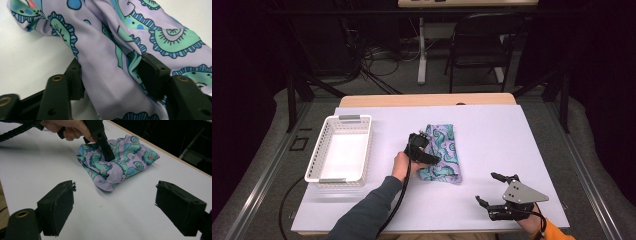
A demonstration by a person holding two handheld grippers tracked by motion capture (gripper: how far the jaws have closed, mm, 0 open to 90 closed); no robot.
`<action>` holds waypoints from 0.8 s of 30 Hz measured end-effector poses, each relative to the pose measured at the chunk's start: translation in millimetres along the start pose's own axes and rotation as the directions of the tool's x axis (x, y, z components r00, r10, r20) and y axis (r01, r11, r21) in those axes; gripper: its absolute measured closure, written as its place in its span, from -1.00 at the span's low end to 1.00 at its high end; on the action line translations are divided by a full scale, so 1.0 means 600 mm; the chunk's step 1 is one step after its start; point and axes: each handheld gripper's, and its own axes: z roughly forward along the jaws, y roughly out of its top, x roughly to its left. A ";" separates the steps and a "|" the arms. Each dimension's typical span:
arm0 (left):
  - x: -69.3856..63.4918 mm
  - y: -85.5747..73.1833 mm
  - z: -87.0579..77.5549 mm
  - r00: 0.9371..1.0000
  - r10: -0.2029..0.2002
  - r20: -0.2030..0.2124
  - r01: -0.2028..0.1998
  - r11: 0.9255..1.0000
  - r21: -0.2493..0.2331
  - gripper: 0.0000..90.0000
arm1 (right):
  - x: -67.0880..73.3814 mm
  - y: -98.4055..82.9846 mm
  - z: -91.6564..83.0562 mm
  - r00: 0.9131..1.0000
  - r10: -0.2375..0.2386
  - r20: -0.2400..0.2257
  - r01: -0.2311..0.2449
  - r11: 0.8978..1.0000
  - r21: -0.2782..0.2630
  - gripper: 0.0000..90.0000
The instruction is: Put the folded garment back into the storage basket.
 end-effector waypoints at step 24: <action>0.009 -0.008 -0.002 0.995 -0.023 0.102 0.029 0.998 -0.057 0.56 | -0.001 0.000 0.001 1.000 -0.012 0.004 0.011 1.000 0.012 -0.68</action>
